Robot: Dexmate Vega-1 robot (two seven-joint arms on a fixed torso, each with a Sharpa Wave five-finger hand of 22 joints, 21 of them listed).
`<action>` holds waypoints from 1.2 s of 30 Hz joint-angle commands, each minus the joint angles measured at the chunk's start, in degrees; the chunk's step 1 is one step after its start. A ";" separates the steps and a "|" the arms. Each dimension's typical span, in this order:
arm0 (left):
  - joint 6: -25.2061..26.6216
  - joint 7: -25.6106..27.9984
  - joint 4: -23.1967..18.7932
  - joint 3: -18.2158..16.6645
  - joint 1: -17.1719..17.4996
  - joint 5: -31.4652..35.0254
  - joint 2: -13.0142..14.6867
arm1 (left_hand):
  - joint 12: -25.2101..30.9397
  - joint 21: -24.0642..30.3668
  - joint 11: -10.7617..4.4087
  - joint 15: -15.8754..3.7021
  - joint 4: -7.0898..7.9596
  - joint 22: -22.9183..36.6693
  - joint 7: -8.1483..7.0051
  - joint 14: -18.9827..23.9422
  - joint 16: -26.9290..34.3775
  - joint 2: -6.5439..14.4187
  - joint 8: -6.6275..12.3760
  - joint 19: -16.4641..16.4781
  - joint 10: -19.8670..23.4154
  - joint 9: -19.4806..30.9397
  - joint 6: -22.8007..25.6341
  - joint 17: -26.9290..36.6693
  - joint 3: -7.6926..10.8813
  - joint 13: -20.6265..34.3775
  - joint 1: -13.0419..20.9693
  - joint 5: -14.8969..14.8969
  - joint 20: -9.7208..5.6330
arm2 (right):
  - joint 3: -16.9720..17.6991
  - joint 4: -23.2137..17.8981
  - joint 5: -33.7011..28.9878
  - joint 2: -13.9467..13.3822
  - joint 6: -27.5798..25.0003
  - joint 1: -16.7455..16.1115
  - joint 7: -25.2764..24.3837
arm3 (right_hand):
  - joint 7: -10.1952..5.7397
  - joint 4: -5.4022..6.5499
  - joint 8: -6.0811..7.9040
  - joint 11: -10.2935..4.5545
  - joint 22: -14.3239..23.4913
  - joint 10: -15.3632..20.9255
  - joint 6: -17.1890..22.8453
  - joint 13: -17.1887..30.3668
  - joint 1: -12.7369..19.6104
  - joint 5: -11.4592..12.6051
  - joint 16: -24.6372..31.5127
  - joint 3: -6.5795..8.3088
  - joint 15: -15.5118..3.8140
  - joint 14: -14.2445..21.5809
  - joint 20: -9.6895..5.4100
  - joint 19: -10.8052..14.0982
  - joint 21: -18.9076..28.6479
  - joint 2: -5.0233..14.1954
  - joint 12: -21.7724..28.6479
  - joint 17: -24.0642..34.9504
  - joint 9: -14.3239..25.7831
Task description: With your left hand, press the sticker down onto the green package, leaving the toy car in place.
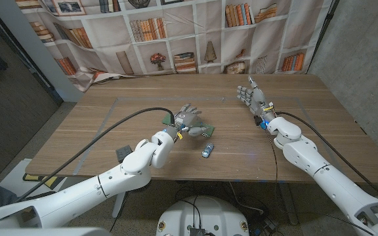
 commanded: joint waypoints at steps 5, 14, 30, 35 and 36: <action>-3.88 8.26 0.45 -5.49 3.18 -10.62 0.45 | -1.40 0.77 1.51 1.12 0.74 0.17 -1.60 -0.47 -0.03 0.83 -0.37 1.74 -2.91 0.41 -23.06 0.22 0.21 0.34 -0.36 -0.22 0.88 | -0.26 -1.60 -0.55 -0.03 0.64 -0.74 -0.98 | 0.34 -0.55 -0.22 0.03 0.19 0.04 0.37 0.27 0.54 -0.19 -0.14 0.11 0.43 0.15 0.00 0.26 -0.07 0.25 0.08 0.19 0.28; -5.78 12.24 0.24 -7.70 3.92 -15.34 1.07 | -1.60 0.77 1.85 1.70 1.69 0.17 0.00 -2.45 -0.18 1.13 -0.25 2.11 -5.69 0.47 -33.57 0.27 -0.30 0.39 -1.63 -0.27 0.85 | -0.23 -3.44 -0.75 -0.46 1.03 -1.89 -1.90 | 0.43 -0.72 -0.23 0.06 0.18 0.04 0.36 0.28 0.71 -0.22 -0.12 0.10 0.40 0.22 -0.06 0.32 -0.08 0.23 0.06 0.18 0.28; -7.92 17.68 -1.57 -16.25 7.80 -30.55 1.25 | -1.25 0.36 2.49 2.26 2.51 0.19 2.38 -3.26 -0.12 1.57 1.96 1.24 -6.13 0.43 -31.17 0.29 -0.60 0.38 -2.59 -0.20 0.77 | 0.41 -3.98 -0.79 -1.14 4.72 -3.13 -1.31 | 0.35 -0.97 -0.24 -0.10 0.18 0.19 0.32 0.28 0.92 -0.27 0.01 0.05 0.18 0.59 -0.23 1.10 0.16 0.19 0.09 0.18 0.28; -12.71 16.63 -0.03 -19.72 8.64 -38.77 1.94 | -1.14 0.27 2.63 2.29 2.62 0.20 2.65 -3.22 -0.07 1.62 2.14 1.00 -5.97 0.42 -30.68 0.29 -0.64 0.38 -2.72 -0.19 0.63 | 0.51 -3.69 -0.23 -0.90 5.36 -3.26 -1.05 | 0.36 -1.05 -0.20 0.00 0.18 0.33 0.44 0.28 0.97 -0.28 0.09 0.03 0.06 0.87 -0.38 1.54 0.29 0.19 0.13 0.18 0.28; -13.79 16.24 0.53 -20.47 8.80 -40.70 1.95 | -1.12 0.25 2.71 2.33 2.66 0.20 2.69 -3.13 -0.03 1.63 2.20 0.95 -5.93 0.41 -30.51 0.29 -0.66 0.38 -2.77 -0.19 0.59 | 0.53 -3.73 -0.17 -0.90 5.31 -3.31 -1.11 | 0.39 -1.06 -0.19 -0.03 0.18 0.36 0.46 0.28 0.97 -0.28 0.08 0.02 0.02 0.88 -0.40 1.64 0.32 0.19 0.14 0.18 0.28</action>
